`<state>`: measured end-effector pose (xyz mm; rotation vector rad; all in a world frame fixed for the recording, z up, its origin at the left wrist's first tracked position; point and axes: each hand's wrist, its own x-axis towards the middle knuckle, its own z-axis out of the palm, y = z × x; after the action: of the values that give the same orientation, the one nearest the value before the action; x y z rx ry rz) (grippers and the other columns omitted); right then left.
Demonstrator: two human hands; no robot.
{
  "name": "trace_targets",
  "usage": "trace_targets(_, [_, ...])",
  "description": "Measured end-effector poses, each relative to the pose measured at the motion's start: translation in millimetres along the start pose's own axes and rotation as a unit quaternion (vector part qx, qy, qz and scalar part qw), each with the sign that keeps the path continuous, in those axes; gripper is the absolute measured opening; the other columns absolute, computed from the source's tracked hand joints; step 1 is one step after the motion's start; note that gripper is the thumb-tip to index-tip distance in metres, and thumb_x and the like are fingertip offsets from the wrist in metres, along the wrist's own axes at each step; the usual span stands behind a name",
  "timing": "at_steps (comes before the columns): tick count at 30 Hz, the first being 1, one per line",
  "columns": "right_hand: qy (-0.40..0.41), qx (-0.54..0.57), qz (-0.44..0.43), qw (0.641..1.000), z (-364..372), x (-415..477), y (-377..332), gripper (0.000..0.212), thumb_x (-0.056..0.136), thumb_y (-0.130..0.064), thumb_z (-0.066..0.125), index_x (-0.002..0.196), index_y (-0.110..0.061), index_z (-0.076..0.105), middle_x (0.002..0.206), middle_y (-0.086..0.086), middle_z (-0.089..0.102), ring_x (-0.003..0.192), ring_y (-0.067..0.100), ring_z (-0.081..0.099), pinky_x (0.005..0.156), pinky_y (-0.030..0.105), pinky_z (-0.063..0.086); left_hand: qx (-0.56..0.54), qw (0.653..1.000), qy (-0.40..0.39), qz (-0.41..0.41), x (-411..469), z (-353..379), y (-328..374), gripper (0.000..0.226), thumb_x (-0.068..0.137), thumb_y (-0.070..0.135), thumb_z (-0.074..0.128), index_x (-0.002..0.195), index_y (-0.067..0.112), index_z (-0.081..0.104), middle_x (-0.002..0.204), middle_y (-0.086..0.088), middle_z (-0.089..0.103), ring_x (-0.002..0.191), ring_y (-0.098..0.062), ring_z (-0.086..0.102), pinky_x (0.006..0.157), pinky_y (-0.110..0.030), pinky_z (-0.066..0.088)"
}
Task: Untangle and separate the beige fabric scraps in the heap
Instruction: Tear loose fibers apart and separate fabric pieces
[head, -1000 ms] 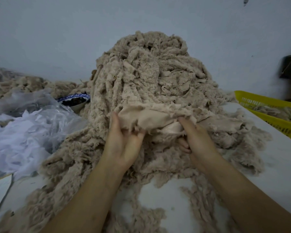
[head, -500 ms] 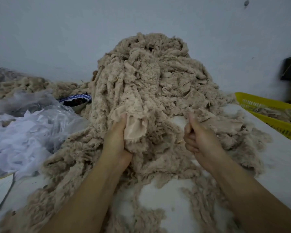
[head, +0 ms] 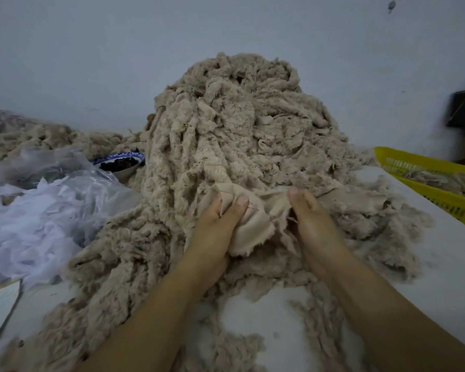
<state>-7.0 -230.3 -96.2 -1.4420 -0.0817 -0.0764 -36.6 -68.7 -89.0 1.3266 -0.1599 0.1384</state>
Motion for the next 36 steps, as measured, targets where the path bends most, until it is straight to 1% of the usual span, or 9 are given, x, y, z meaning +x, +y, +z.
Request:
trace_targets(2, [0.016,0.003,0.01,1.0,-5,3,-4,0.043,0.098,-0.052,0.05,0.083,-0.016,0.066,0.092,0.009,0.072,0.09,0.025,0.068,0.091,0.047,0.055,-0.024,1.0,-0.008,-0.008,1,-2,1,0.008,0.086,0.032,0.073,0.086,0.024,0.076,0.092,-0.007,0.076,0.083,-0.018,0.073,0.066,-0.029,0.058])
trace_targets(5, [-0.108,-0.009,0.012,0.994,1,-3,-3,0.067,0.079,-0.083,0.047,0.085,-0.024,0.077,0.093,-0.003,0.076,0.092,0.015,0.072,0.083,0.031,0.053,-0.021,0.999,-0.016,-0.018,0,0,0,0.026,0.085,0.03,0.071,0.098,0.007,0.07,0.101,-0.021,0.071,0.096,-0.027,0.07,0.086,-0.041,0.059])
trace_targets(8, [-0.151,-0.029,0.023,0.988,12,-9,1,0.046,0.087,-0.067,0.057,0.104,-0.028,0.075,0.109,-0.005,0.075,0.108,0.011,0.068,0.099,0.035,0.051,-0.017,0.999,-0.023,-0.023,-2,2,-2,0.051,0.086,0.029,0.071,0.116,-0.01,0.056,0.117,-0.025,0.067,0.113,-0.033,0.066,0.092,-0.039,0.057])
trace_targets(12, [0.005,0.075,0.063,0.995,7,-1,-7,0.028,0.102,-0.039,0.051,0.091,-0.022,0.07,0.089,0.004,0.073,0.082,0.021,0.067,0.077,0.033,0.051,-0.056,0.997,-0.05,-0.026,-1,1,-1,0.037,0.088,0.027,0.068,0.115,0.003,0.066,0.116,-0.017,0.072,0.111,-0.029,0.068,0.088,-0.031,0.056])
trace_targets(16, [0.067,0.132,0.055,0.987,-4,4,-10,0.026,0.104,-0.04,0.047,0.098,-0.018,0.061,0.055,-0.008,0.052,0.042,0.004,0.041,0.041,0.02,0.036,-0.079,0.992,-0.087,-0.046,-4,3,4,0.026,0.081,0.033,0.071,0.103,0.019,0.078,0.113,-0.011,0.073,0.103,-0.022,0.07,0.087,-0.029,0.057])
trace_targets(21, [0.098,0.108,0.049,0.988,0,8,-2,0.028,0.105,-0.043,0.042,0.107,-0.022,0.061,0.08,-0.004,0.062,0.064,0.01,0.052,0.056,0.024,0.042,-0.117,0.986,-0.078,-0.086,-5,3,8,0.024,0.086,0.026,0.067,0.104,0.014,0.076,0.11,-0.013,0.072,0.098,-0.023,0.07,0.085,-0.033,0.058])
trace_targets(27, [0.188,0.289,0.092,0.934,-33,14,-16,0.038,0.109,-0.023,0.032,0.075,-0.017,0.045,0.038,-0.007,0.042,0.033,0.007,0.044,0.042,0.023,0.041,-0.22,0.966,-0.053,-0.125,-2,-8,16,0.046,0.089,0.043,0.063,0.11,0.003,0.073,0.106,-0.021,0.072,0.093,-0.033,0.072,0.074,-0.04,0.059])
trace_targets(33, [0.033,0.026,0.034,0.999,-18,6,-11,0.042,0.089,-0.031,0.054,0.048,-0.024,0.046,0.048,-0.004,0.041,0.045,0.014,0.036,0.044,0.025,0.032,-0.181,0.98,0.006,-0.082,2,-7,9,0.03,0.084,0.041,0.06,0.085,0.019,0.081,0.096,-0.011,0.076,0.087,-0.025,0.074,0.069,-0.036,0.061])
trace_targets(36, [-0.041,-0.147,-0.056,0.987,-2,-4,-7,0.011,0.072,-0.049,0.058,0.073,-0.038,0.061,0.083,-0.012,0.064,0.065,0.005,0.056,0.053,0.018,0.046,-0.137,0.988,0.026,-0.061,1,-4,9,0.035,0.085,0.039,0.061,0.097,0.012,0.078,0.107,-0.02,0.073,0.095,-0.03,0.072,0.08,-0.041,0.061])
